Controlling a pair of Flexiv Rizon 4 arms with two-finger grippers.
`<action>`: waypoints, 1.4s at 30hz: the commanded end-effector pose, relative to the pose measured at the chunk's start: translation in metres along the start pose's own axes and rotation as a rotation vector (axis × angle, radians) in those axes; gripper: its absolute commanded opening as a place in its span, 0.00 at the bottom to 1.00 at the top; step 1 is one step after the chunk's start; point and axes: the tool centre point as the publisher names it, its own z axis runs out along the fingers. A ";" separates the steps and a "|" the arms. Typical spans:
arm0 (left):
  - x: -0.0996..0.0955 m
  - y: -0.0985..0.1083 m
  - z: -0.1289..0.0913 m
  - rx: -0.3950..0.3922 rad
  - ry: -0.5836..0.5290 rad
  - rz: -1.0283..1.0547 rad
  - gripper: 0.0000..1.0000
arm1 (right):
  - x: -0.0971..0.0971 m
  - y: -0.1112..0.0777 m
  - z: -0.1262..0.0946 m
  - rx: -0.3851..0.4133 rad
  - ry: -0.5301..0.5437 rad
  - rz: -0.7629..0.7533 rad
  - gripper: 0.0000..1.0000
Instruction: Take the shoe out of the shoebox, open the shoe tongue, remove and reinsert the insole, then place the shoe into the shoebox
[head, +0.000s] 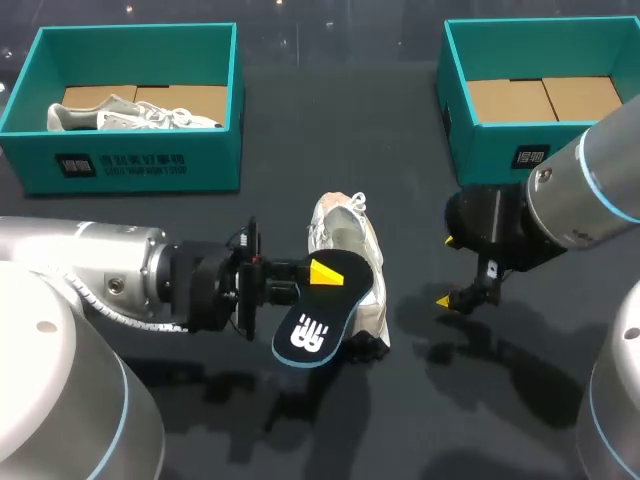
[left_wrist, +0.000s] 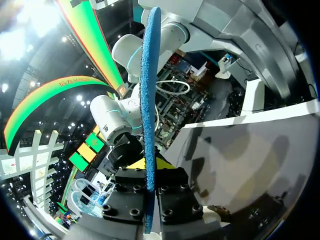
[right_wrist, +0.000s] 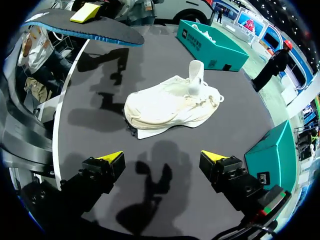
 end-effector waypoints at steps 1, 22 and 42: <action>0.001 0.017 0.019 -0.001 -0.010 -0.030 0.00 | -0.005 0.003 0.019 0.011 0.014 -0.002 1.00; 0.030 0.061 0.040 -0.043 -0.029 -0.151 0.00 | -0.004 -0.009 0.048 -0.014 0.126 0.052 1.00; 0.030 0.080 0.034 -0.117 -0.059 -0.232 0.00 | 0.010 0.002 0.074 -0.105 0.147 -0.025 1.00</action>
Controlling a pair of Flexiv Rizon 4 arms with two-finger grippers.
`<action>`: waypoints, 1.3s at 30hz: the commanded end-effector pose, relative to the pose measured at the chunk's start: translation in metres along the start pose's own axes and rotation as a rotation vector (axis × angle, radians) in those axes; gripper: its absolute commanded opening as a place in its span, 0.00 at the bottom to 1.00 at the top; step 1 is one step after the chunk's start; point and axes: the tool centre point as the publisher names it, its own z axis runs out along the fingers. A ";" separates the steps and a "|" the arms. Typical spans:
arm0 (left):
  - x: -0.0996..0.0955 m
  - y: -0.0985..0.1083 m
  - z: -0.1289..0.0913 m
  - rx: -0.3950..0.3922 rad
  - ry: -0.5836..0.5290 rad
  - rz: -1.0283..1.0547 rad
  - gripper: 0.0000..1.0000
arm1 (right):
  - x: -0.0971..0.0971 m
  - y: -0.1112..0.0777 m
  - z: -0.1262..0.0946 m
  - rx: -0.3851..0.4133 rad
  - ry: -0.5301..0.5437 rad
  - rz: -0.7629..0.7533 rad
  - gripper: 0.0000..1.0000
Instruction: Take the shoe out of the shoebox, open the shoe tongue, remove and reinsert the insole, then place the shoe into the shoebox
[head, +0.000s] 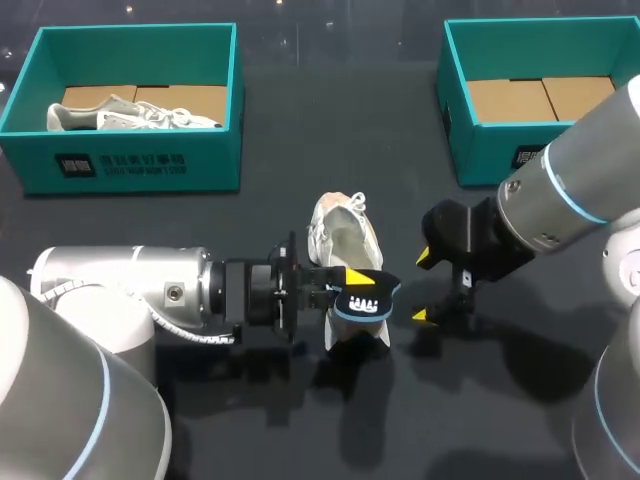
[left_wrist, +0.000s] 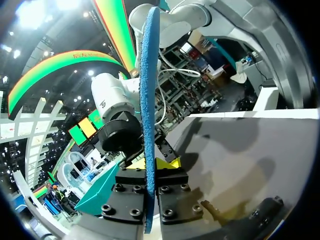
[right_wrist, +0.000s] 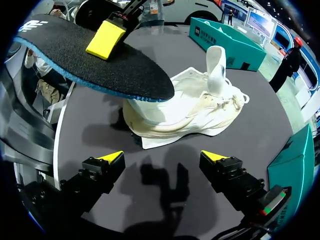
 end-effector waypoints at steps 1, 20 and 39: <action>0.000 0.002 -0.001 -0.012 -0.001 -0.019 0.00 | -0.001 -0.003 0.017 -0.017 -0.002 0.006 1.00; 0.007 0.016 -0.022 -0.072 -0.032 -0.112 0.00 | -0.014 0.001 0.043 -0.021 0.035 0.012 1.00; 0.005 0.021 -0.007 -0.040 -0.019 -0.149 0.00 | -0.014 -0.002 0.053 -0.008 0.041 0.036 1.00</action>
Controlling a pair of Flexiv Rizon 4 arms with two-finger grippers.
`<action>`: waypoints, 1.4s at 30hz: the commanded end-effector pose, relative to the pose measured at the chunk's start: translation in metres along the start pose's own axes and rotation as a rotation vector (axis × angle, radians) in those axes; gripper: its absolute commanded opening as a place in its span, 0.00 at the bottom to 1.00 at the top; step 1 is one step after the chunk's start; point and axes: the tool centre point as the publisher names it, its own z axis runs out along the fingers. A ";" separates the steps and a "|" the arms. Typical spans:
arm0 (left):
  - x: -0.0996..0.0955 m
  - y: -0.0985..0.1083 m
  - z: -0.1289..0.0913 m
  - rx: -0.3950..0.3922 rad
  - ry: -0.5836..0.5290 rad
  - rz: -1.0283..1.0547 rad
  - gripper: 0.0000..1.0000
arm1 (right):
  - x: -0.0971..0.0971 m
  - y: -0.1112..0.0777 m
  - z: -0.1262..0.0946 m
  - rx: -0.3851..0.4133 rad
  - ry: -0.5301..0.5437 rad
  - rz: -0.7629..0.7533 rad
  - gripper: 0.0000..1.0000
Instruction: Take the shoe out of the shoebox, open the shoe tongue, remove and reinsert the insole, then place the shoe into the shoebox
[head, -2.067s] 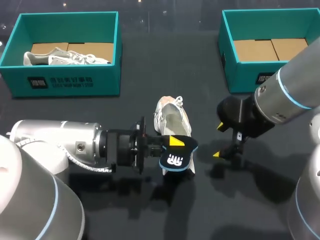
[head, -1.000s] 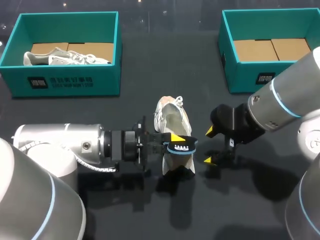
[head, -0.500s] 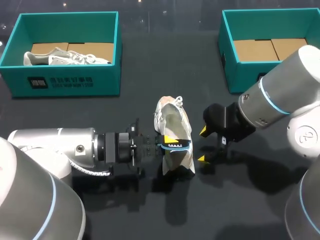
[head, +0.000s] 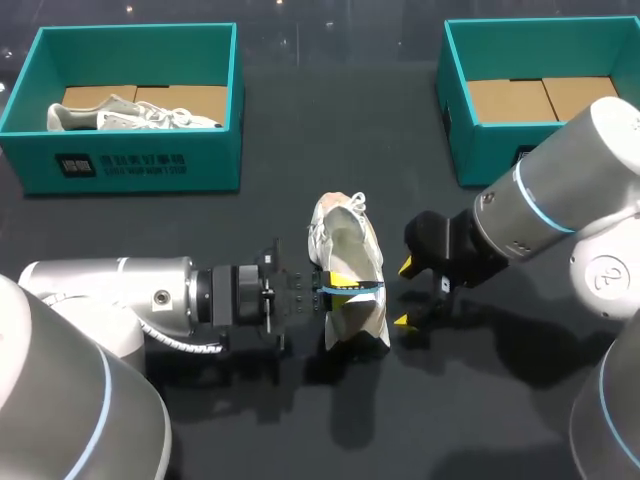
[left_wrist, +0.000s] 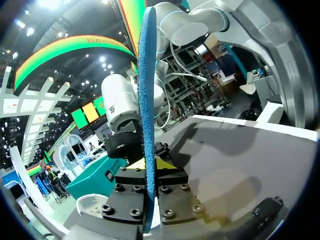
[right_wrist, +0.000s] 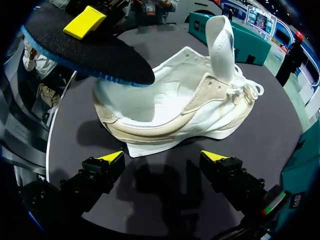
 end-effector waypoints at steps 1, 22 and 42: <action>-0.003 0.005 0.012 0.004 0.012 0.001 0.00 | 0.000 0.003 0.004 0.007 -0.002 0.001 1.00; -0.008 0.016 0.022 0.041 0.023 -0.037 0.00 | -0.001 0.002 0.009 -0.003 0.008 0.000 1.00; -0.008 0.025 0.018 0.073 0.027 -0.048 0.00 | 0.001 0.007 0.011 -0.003 0.008 -0.001 1.00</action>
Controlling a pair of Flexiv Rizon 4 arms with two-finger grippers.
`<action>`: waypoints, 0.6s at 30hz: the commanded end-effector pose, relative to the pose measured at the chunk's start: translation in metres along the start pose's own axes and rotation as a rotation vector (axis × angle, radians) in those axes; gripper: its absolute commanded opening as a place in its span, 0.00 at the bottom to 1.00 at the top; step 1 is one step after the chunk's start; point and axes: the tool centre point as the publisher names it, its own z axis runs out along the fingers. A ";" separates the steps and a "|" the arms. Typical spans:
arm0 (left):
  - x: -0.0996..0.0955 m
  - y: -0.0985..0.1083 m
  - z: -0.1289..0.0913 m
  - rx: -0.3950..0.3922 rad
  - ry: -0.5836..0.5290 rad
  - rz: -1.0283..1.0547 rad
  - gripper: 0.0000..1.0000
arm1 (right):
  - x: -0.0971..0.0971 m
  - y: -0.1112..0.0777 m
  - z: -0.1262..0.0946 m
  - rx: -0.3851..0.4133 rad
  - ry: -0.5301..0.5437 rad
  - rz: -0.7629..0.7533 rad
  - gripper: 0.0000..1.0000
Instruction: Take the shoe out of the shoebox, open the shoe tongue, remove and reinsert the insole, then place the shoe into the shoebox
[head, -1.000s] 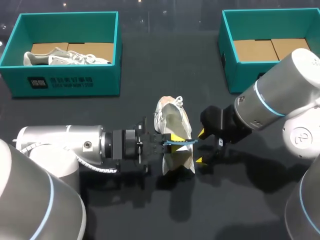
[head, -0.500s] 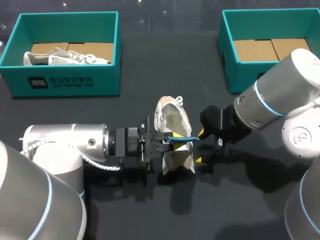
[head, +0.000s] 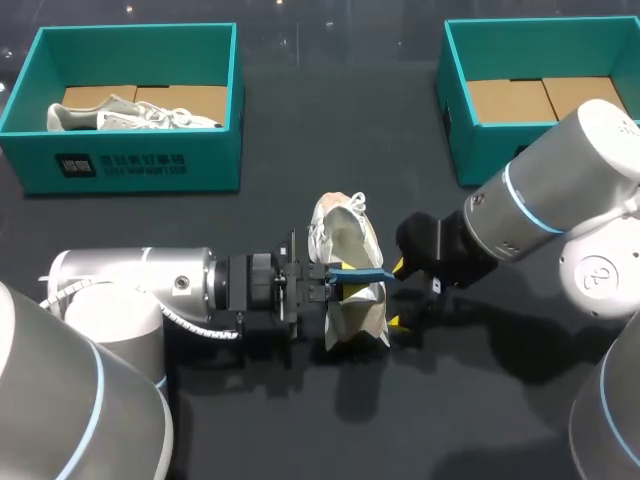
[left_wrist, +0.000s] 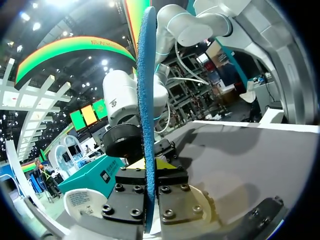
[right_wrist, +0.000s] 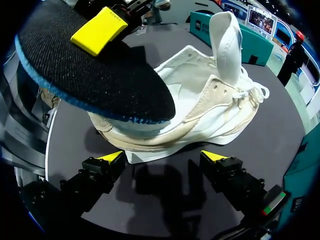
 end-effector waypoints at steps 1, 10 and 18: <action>0.002 0.001 0.001 0.007 0.011 0.004 0.00 | 0.002 0.001 0.000 0.003 -0.004 0.000 1.00; 0.004 -0.004 0.006 0.017 0.015 0.004 0.00 | 0.004 -0.001 -0.004 0.002 -0.007 -0.003 1.00; 0.005 -0.009 0.011 0.036 0.021 0.005 0.00 | 0.004 -0.002 -0.004 0.002 -0.007 -0.003 1.00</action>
